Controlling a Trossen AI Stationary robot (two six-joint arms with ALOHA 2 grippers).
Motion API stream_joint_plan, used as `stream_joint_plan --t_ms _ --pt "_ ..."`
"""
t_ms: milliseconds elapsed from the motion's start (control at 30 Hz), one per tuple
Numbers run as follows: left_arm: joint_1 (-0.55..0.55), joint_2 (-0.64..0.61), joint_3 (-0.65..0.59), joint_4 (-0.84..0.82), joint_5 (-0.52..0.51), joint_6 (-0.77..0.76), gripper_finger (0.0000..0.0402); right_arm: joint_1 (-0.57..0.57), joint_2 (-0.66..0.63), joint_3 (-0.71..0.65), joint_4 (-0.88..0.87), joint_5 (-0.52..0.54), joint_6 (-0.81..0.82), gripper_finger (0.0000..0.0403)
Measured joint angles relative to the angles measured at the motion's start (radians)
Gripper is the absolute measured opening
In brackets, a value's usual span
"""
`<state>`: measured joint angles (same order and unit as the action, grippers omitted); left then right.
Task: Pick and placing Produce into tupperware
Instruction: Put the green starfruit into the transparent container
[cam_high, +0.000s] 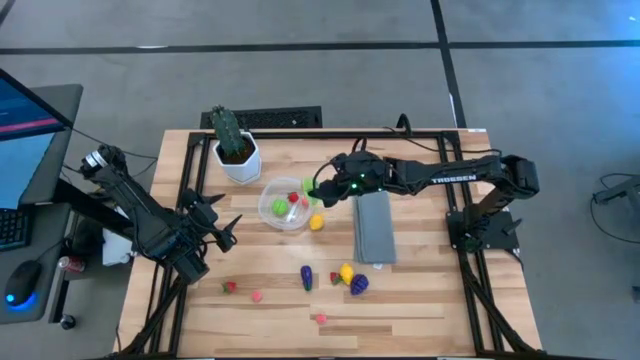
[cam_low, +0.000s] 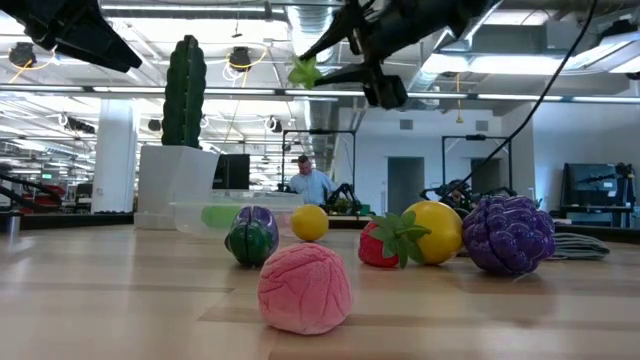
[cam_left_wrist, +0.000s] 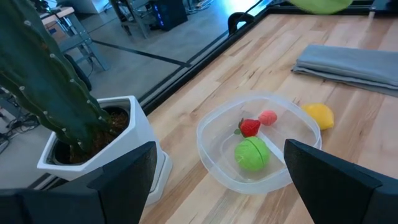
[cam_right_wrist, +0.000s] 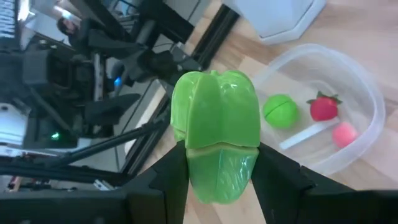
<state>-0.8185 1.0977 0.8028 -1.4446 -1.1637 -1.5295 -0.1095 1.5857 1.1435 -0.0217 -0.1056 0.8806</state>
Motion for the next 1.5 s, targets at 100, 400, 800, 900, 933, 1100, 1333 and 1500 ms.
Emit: stream_joint_plan --t_ms 100,400,800,900,933,1100,1333,1500 --pt "0.000 0.000 0.000 0.000 0.000 0.000 0.0343 -0.011 0.008 -0.001 0.020 -0.014 -0.009 0.0188" --pt "0.000 0.000 0.000 -0.004 -0.003 0.000 0.0343 -0.031 0.053 0.004 0.077 -0.026 -0.026 0.0168" --pt "0.000 0.000 0.000 -0.005 -0.005 0.001 0.0343 -0.051 0.210 0.028 0.172 -0.088 0.010 0.0171" --pt "0.000 -0.001 0.000 -0.004 -0.005 0.002 0.0343 -0.050 0.268 0.073 0.189 -0.116 0.009 0.0165" --pt "0.000 0.000 0.000 -0.004 -0.005 0.001 0.0343 -0.050 0.289 0.091 0.194 -0.130 0.010 0.0166" --pt "0.000 0.000 0.000 -0.004 -0.002 0.001 0.0343 -0.050 0.398 0.170 0.182 -0.200 0.012 0.0190" --pt "0.000 0.000 0.000 -0.004 0.020 0.001 0.0343 -0.050 0.486 0.232 0.184 -0.265 0.033 0.0173" --pt "0.000 0.000 0.000 -0.004 0.033 0.000 0.0343 -0.051 0.485 0.235 0.178 -0.266 0.030 0.0171"
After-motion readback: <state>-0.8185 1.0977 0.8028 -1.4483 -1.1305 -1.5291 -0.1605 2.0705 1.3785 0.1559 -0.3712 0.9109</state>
